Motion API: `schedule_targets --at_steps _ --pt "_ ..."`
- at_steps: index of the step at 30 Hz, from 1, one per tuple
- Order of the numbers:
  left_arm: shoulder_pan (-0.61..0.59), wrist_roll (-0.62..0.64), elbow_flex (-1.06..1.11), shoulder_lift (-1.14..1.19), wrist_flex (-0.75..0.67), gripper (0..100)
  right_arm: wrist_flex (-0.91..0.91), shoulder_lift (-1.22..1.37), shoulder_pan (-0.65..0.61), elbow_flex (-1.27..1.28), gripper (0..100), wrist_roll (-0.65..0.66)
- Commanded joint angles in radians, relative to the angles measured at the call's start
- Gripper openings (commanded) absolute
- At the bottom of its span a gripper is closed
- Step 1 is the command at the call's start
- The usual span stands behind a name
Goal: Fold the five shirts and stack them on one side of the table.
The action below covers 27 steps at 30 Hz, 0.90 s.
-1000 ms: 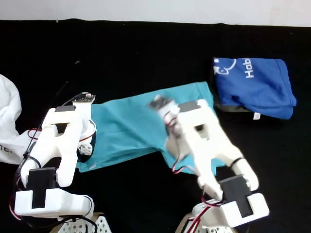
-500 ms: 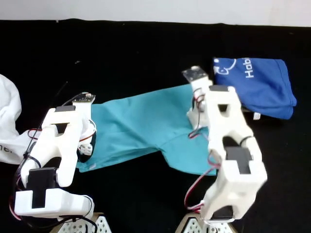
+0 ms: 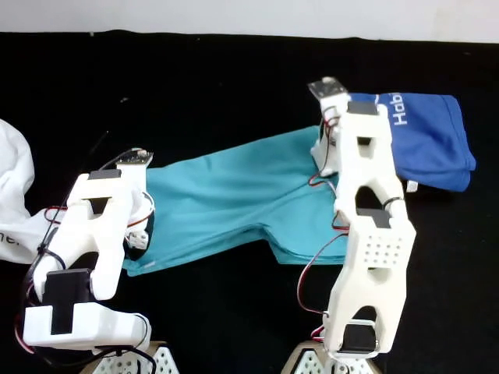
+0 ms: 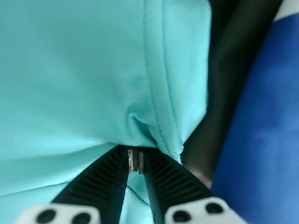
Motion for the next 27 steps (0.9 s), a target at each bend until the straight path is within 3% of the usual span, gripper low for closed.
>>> schedule_targets --at_steps 1,8,12,20,27 --pt "-0.004 0.003 0.001 0.002 -0.054 1 0.087 -0.013 0.01 -0.113 0.7 -0.005" --pt "-0.004 0.003 0.001 0.002 -0.054 1 0.406 -0.038 -0.035 -0.374 0.7 -0.011" --pt "-0.004 0.003 0.001 0.002 -0.054 1 0.42 -0.182 -0.071 -0.34 0.7 -0.011" --pt "-0.004 0.003 0.001 0.002 -0.055 1 0.338 -0.619 -0.259 0.3 0.7 -0.005" --pt "-0.004 0.003 0.001 0.004 -0.055 1 0.084 -0.894 -0.269 0.897 1.0 -0.005"
